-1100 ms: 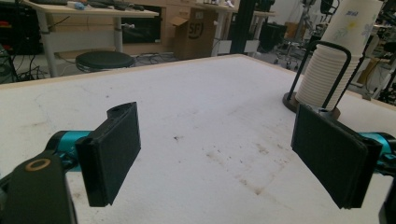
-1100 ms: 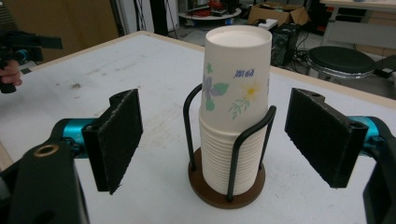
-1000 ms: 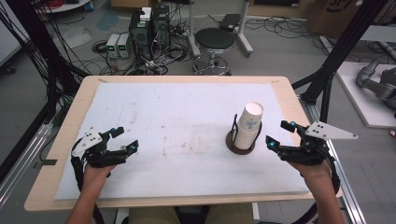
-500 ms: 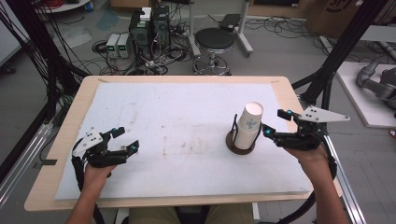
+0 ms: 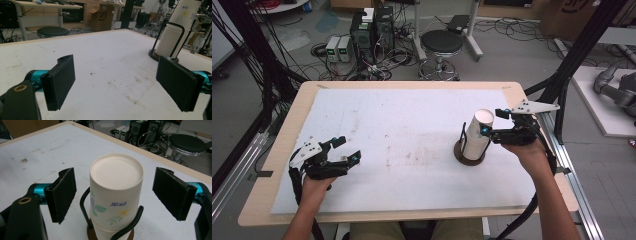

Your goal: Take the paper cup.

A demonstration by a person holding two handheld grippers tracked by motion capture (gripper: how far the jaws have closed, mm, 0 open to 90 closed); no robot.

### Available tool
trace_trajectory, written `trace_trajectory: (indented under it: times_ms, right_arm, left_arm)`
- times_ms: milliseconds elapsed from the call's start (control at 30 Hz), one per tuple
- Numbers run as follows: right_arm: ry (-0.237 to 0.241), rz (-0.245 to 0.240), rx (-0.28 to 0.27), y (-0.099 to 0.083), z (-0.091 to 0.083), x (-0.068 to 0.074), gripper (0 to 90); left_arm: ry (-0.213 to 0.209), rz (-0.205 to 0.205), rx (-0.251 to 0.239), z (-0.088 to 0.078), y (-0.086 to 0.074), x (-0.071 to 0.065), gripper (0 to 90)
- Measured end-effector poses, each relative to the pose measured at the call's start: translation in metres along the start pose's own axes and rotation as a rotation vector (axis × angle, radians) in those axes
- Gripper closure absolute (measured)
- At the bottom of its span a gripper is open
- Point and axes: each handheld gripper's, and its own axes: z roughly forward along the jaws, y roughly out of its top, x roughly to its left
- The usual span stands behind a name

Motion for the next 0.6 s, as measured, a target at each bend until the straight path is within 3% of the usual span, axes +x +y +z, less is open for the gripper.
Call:
trace_trajectory:
  times_ms: [333,600]
  right_arm:
    - [0.004,0.009,0.045,0.001,0.018,-0.002,19.8]
    - [0.018,-0.002,0.058,0.001,0.024,-0.003,27.6]
  left_arm:
    - [-0.002,0.002,0.0,0.0,0.0,0.0,15.7]
    - [-0.002,0.0,0.003,0.0,0.0,0.0,15.7]
